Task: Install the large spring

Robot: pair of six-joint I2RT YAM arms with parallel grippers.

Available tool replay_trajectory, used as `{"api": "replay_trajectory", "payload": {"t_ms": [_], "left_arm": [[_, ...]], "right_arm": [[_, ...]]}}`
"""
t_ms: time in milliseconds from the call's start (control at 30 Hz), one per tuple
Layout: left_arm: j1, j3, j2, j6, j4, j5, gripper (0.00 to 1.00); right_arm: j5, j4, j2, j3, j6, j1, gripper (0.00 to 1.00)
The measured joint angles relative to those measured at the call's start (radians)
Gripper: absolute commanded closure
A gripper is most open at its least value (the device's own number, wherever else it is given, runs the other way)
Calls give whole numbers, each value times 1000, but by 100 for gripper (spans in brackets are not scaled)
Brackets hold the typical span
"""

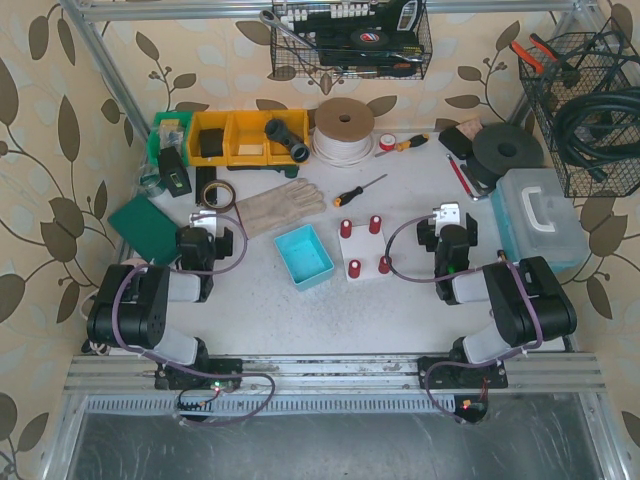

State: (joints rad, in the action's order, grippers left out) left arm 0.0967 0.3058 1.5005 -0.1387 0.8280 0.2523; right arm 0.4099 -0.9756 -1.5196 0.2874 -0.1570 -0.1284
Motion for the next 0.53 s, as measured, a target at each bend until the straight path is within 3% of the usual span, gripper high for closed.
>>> {"api": "replay_trajectory", "payload": {"t_ms": [533], "left_arm": [[-32, 31, 0, 13, -45, -54, 1]], "right_arm": [[-1, 6, 0, 2, 0, 1, 0]]}}
